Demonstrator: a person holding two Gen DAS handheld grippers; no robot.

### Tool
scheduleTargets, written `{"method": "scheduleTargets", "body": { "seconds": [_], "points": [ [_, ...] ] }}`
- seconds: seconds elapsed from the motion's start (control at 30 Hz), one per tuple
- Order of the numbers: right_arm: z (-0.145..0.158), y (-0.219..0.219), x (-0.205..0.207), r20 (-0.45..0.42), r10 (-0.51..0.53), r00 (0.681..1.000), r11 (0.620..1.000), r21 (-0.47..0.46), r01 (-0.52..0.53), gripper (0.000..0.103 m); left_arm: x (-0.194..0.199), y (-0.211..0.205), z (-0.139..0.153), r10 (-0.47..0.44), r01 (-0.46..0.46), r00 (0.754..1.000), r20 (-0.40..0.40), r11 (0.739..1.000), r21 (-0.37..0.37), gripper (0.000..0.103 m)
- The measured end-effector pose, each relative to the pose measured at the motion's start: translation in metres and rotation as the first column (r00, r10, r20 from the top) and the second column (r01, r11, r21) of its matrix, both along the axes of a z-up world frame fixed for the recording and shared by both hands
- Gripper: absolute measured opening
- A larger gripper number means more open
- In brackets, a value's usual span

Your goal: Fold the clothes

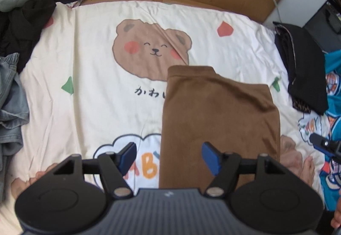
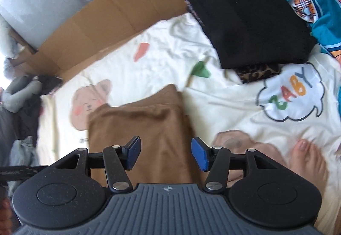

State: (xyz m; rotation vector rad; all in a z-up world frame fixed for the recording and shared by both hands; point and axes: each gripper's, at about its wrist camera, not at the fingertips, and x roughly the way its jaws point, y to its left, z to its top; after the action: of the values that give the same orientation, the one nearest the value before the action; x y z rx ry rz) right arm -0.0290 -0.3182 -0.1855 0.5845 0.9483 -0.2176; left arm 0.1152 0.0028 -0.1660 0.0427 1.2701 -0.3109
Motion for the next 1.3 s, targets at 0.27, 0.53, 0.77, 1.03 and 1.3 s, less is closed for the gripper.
{"method": "scheduleTargets", "body": {
  "seconds": [0.27,0.53,0.77,1.03,1.3],
  "points": [
    [-0.026,-0.017,0.013,-0.020,-0.013,1.000,1.000,0.021,0.014,0.060,0.026,-0.007,-0.024,0.034,-0.035,0.999,-0.008,0.998,-0.050,0.070],
    [-0.066,-0.014,0.040,-0.032,0.024,0.999,0.999,0.049,-0.023,0.059,0.044,-0.016,-0.061,0.000,0.000,1.000,-0.010,0.999,-0.044,0.066],
    [-0.090,-0.019,0.057,0.008,-0.008,1.000,0.995,0.095,0.007,0.058,0.067,-0.023,-0.080,-0.032,0.031,0.999,-0.015,0.996,-0.081,0.066],
    [-0.113,-0.026,0.071,0.001,0.012,1.000,0.994,0.105,-0.012,0.048,0.087,-0.017,-0.095,0.000,-0.005,0.999,-0.036,0.992,-0.129,0.062],
    [-0.138,-0.023,0.087,-0.053,0.116,0.992,0.988,0.109,-0.109,0.046,0.094,-0.012,-0.097,-0.023,0.005,0.996,-0.086,0.979,-0.203,0.060]
  ]
}}
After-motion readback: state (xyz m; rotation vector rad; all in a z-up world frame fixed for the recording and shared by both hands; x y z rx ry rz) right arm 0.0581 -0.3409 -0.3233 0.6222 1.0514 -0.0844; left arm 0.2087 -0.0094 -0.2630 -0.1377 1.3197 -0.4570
